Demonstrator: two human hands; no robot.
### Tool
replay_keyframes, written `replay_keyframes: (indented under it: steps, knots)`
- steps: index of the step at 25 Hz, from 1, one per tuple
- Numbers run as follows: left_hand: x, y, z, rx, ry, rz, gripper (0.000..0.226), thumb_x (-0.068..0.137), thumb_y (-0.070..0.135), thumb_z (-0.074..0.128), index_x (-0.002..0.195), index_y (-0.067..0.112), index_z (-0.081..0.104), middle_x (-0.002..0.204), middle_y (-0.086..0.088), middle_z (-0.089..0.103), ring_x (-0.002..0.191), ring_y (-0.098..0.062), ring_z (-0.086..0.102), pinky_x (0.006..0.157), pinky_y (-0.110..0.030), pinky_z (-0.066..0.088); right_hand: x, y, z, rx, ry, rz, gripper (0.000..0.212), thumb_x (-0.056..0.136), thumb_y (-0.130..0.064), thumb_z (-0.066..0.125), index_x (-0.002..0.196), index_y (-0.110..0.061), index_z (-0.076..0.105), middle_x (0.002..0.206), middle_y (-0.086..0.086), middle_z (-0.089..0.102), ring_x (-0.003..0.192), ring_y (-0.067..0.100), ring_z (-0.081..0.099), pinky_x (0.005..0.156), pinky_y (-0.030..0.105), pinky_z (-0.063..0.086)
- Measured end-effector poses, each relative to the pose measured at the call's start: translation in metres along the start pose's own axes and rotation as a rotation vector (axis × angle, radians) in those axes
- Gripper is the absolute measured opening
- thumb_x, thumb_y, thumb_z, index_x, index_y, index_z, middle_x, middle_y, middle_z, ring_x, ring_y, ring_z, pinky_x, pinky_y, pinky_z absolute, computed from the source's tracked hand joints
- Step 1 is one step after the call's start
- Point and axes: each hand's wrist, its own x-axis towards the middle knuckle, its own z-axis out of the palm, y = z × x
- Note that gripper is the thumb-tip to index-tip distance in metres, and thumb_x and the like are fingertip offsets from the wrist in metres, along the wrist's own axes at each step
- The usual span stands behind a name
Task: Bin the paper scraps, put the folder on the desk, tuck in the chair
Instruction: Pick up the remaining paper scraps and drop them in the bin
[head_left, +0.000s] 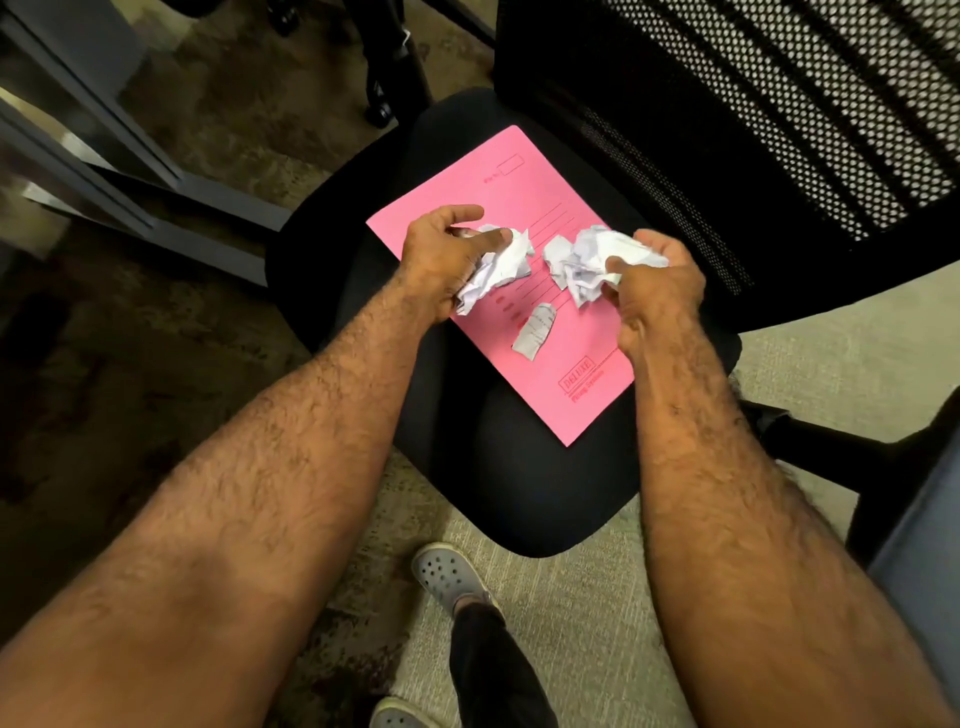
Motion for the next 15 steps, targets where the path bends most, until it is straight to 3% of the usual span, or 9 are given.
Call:
replay_keyframes:
  steps: [7, 11, 15]
  knots:
    - [-0.023, 0.015, -0.021, -0.225, -0.012, -0.034, 0.036, 0.071, 0.003, 0.082, 0.103, 0.007, 0.067, 0.092, -0.021, 0.069, 0.061, -0.021, 0.070, 0.052, -0.027, 0.055, -0.025, -0.022, 0.014, 0.206, -0.173, 0.004, 0.023, 0.081, 0.007, 0.066, 0.088, -0.014, 0.061, 0.090, 0.010, 0.068, 0.068, 0.016, 0.068, 0.058, 0.025, 0.055]
    - [-0.049, 0.023, -0.052, -0.455, -0.002, -0.032, 0.017, 0.077, 0.004, 0.075, 0.093, 0.004, 0.069, 0.072, -0.008, 0.074, 0.061, -0.018, 0.069, 0.051, -0.024, 0.055, -0.064, -0.014, 0.043, 0.296, -0.369, 0.070, 0.025, 0.081, 0.007, 0.068, 0.091, -0.014, 0.060, 0.105, 0.014, 0.068, 0.075, 0.020, 0.068, 0.064, 0.030, 0.057]
    - [-0.093, 0.010, -0.107, -0.617, 0.107, 0.024, 0.007, 0.082, 0.002, 0.067, 0.079, 0.007, 0.070, 0.068, -0.006, 0.074, 0.061, -0.015, 0.070, 0.053, -0.021, 0.055, -0.129, 0.004, 0.081, 0.276, -0.547, 0.026, 0.028, 0.083, 0.013, 0.063, 0.091, -0.012, 0.055, 0.100, 0.013, 0.063, 0.081, 0.023, 0.064, 0.063, 0.030, 0.057]
